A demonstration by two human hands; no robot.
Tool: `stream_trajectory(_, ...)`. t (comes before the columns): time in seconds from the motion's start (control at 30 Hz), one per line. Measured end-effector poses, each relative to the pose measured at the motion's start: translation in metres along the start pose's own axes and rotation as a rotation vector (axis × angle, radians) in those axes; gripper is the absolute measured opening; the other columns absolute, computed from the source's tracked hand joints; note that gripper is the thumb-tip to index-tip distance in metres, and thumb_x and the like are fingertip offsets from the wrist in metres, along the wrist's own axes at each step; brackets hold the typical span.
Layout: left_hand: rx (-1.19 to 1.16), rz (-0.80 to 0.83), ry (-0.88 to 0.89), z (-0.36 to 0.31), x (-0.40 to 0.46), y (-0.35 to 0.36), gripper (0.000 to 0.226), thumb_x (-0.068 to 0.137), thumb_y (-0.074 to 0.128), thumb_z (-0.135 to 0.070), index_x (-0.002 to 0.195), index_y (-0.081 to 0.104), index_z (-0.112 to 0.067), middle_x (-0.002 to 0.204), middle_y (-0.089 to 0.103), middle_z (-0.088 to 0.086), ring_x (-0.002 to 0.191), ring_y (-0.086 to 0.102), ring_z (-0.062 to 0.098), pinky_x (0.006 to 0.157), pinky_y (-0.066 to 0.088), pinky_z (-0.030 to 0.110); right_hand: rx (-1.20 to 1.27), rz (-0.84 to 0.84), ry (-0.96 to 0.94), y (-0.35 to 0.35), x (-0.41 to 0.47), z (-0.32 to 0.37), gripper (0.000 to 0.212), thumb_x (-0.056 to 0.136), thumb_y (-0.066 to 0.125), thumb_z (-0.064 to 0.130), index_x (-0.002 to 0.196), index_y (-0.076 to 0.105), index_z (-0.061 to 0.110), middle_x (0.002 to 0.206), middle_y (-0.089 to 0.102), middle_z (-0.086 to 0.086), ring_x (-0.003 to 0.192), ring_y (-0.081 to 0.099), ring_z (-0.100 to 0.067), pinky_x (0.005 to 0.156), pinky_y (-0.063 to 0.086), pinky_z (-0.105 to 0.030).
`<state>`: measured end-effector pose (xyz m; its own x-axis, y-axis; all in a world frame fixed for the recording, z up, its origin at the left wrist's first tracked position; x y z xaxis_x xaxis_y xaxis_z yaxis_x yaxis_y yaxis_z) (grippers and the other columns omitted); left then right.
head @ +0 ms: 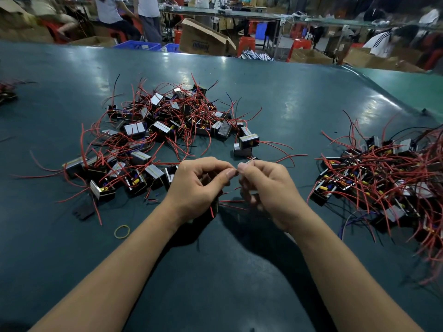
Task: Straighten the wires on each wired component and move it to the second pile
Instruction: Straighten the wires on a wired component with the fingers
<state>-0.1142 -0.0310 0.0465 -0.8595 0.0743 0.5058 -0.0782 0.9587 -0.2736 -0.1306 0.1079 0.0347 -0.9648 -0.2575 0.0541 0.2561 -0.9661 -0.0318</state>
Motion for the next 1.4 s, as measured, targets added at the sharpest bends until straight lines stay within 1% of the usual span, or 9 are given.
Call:
stream_trajectory(0.1, 0.079, -0.018, 0.047, -0.004, -0.001, 0.002, 0.007, 0.088, 0.068, -0.007, 0.083, 0.074, -0.008, 0.069, 0.065, 0.004, 0.061, 0.057, 0.018, 0.059, 0.045, 0.027, 0.701, 0.145, 0.544, 0.015, -0.008, -0.017, 0.023, 0.086, 0.058, 0.021, 0.065, 0.05, 0.014, 0.052, 0.039, 0.005, 0.035, 0.034, -0.002, 0.025, 0.02, -0.012)
stream_trajectory(0.17, 0.096, -0.049, 0.026, 0.0, 0.0, 0.001, 0.008, 0.088, 0.068, -0.007, 0.083, 0.074, -0.008, 0.07, 0.065, 0.004, 0.062, 0.057, 0.017, 0.06, 0.046, 0.027, 0.812, 0.186, 0.558, 0.014, -0.009, -0.014, 0.019, 0.081, 0.062, 0.027, 0.068, 0.058, 0.014, 0.057, 0.046, 0.004, 0.038, 0.04, -0.003, 0.027, 0.025, -0.011)
stream_trajectory(0.33, 0.06, -0.143, -0.064, 0.01, 0.002, -0.004, 0.007, 0.089, 0.068, -0.007, 0.084, 0.074, -0.007, 0.07, 0.066, -0.001, 0.064, 0.061, 0.015, 0.064, 0.052, 0.032, -0.263, -0.123, -0.249, -0.025, 0.0, 0.014, 0.012, 0.085, 0.073, 0.011, 0.092, 0.067, 0.019, 0.076, 0.063, 0.0, 0.057, 0.058, -0.014, 0.044, 0.046, -0.024)
stream_trajectory(0.47, 0.089, -0.13, -0.048, 0.009, 0.002, -0.003, 0.007, 0.089, 0.068, -0.007, 0.085, 0.074, -0.008, 0.072, 0.068, 0.001, 0.067, 0.064, 0.02, 0.065, 0.052, 0.03, -0.636, -0.066, -0.552, -0.011, -0.005, 0.018, 0.035, 0.079, 0.078, 0.004, 0.112, 0.068, 0.011, 0.088, 0.064, 0.002, 0.071, 0.057, -0.004, 0.065, 0.042, -0.008)
stream_trajectory(0.67, 0.123, -0.069, -0.018, 0.008, 0.001, 0.0, 0.008, 0.089, 0.068, -0.008, 0.084, 0.075, -0.008, 0.071, 0.068, 0.0, 0.064, 0.062, 0.017, 0.063, 0.049, 0.028, -0.73, -0.191, -0.733, -0.011, -0.007, 0.025, 0.013, 0.089, 0.068, 0.01, 0.096, 0.074, 0.002, 0.079, 0.067, -0.008, 0.061, 0.06, -0.024, 0.059, 0.051, -0.041)
stream_trajectory(0.8, 0.094, -0.067, -0.016, 0.008, 0.001, -0.001, 0.008, 0.088, 0.068, -0.006, 0.085, 0.075, -0.008, 0.073, 0.069, 0.002, 0.066, 0.063, 0.018, 0.064, 0.05, 0.03, -0.693, -0.147, -0.657, -0.011, -0.003, 0.02, 0.018, 0.083, 0.076, 0.014, 0.097, 0.074, 0.004, 0.081, 0.068, -0.006, 0.066, 0.061, -0.02, 0.065, 0.052, -0.04)
stream_trajectory(1.0, 0.061, -0.051, -0.056, 0.01, 0.0, -0.001, 0.008, 0.089, 0.069, -0.008, 0.086, 0.075, -0.012, 0.072, 0.069, -0.001, 0.067, 0.065, 0.016, 0.066, 0.053, 0.03, -0.677, -0.203, -0.795, -0.013, -0.006, 0.025, 0.007, 0.084, 0.074, 0.005, 0.09, 0.077, 0.002, 0.08, 0.07, -0.009, 0.067, 0.066, -0.022, 0.061, 0.054, -0.037)
stream_trajectory(1.23, 0.116, -0.045, -0.003, 0.005, 0.0, 0.001, 0.008, 0.089, 0.069, -0.007, 0.085, 0.075, -0.01, 0.072, 0.068, -0.002, 0.066, 0.062, 0.01, 0.064, 0.05, 0.024, -0.705, -0.144, -0.639, -0.009, -0.004, 0.019, 0.017, 0.093, 0.064, 0.013, 0.079, 0.071, 0.007, 0.068, 0.064, -0.001, 0.061, 0.055, -0.015, 0.059, 0.045, -0.03)
stream_trajectory(1.4, 0.127, -0.05, 0.024, 0.001, 0.0, 0.003, 0.009, 0.089, 0.068, -0.009, 0.085, 0.076, -0.007, 0.073, 0.069, 0.003, 0.064, 0.062, 0.014, 0.061, 0.05, 0.026, 0.101, -0.09, 0.064, -0.009, 0.007, -0.013, 0.04, 0.096, 0.053, 0.015, 0.057, 0.062, 0.018, 0.047, 0.045, 0.005, 0.037, 0.036, -0.007, 0.035, 0.024, -0.013)
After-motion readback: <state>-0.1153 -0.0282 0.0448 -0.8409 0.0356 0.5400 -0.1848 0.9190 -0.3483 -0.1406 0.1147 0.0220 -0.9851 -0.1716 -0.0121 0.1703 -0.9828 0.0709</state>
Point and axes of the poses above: each hand's wrist, its own x-axis towards the middle knuckle, its own y-axis out of the palm, z = x × y, the point moved 6 cm from there along x, towards the middle knuckle
